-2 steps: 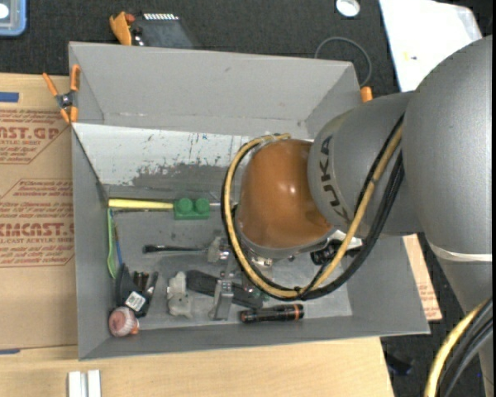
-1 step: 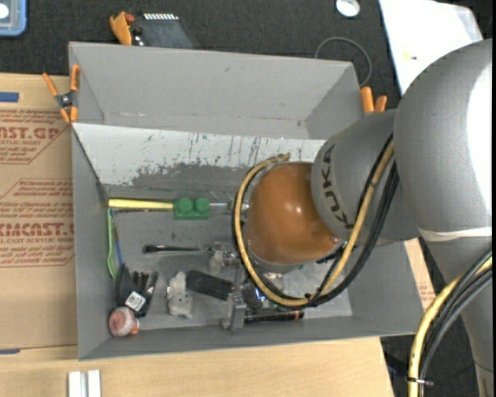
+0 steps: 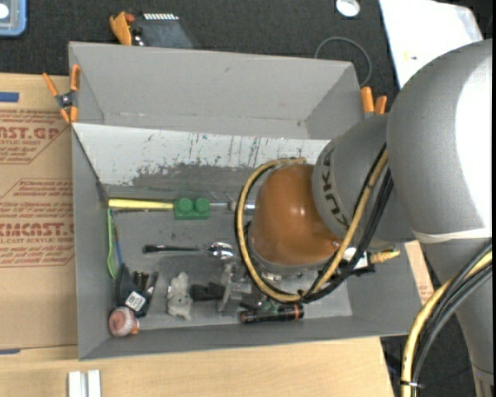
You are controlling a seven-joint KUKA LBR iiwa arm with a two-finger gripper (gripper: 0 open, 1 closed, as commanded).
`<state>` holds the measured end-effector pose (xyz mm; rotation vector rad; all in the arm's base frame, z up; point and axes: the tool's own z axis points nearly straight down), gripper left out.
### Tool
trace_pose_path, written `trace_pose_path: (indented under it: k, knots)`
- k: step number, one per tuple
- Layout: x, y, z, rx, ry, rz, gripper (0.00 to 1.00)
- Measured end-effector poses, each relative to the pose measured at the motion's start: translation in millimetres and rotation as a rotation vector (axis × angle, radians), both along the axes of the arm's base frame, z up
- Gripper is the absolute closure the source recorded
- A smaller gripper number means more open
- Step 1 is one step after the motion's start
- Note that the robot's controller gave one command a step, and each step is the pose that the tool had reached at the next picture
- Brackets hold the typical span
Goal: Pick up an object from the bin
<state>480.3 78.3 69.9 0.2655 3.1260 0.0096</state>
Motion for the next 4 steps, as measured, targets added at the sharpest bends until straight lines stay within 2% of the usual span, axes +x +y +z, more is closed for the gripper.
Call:
trace_pose_path:
  k: [1, 2, 3, 4]
  knots:
    - [0.0, 0, 0, 0.000, 0.000, 0.000, 1.00]
    - [-0.2, 1, 60, 0.001, 0.000, 0.001, 1.00]
    - [-0.3, 1, 35, 0.001, 0.001, 0.001, 1.00]
    - [1.1, 1, 103, 0.002, -0.005, 0.002, 1.00]
